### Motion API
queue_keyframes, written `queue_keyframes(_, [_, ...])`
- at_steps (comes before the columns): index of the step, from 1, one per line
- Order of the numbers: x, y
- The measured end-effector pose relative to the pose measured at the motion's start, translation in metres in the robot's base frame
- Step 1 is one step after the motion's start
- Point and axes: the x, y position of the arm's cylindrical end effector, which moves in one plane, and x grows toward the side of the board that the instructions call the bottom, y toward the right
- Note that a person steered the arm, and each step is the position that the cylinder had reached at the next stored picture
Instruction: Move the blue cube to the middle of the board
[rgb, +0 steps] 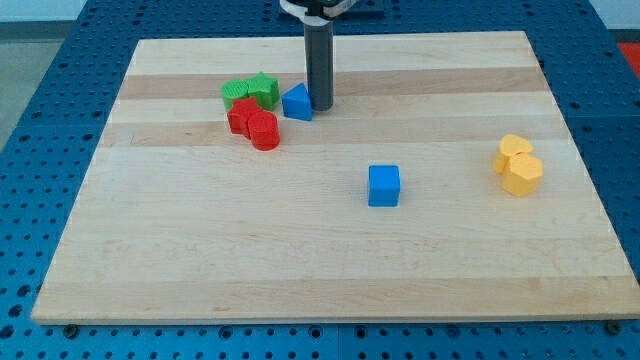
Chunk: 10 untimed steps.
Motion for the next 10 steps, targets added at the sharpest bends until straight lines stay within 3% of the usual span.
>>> queue_keyframes(2, [0.0,0.018])
queue_keyframes(3, [0.018,0.07])
queue_keyframes(4, [0.068,0.083])
queue_keyframes(6, [0.097,-0.007])
queue_keyframes(7, [0.129,-0.023])
queue_keyframes(8, [0.194,-0.014])
queue_keyframes(9, [0.226,0.04])
queue_keyframes(10, [0.198,0.077])
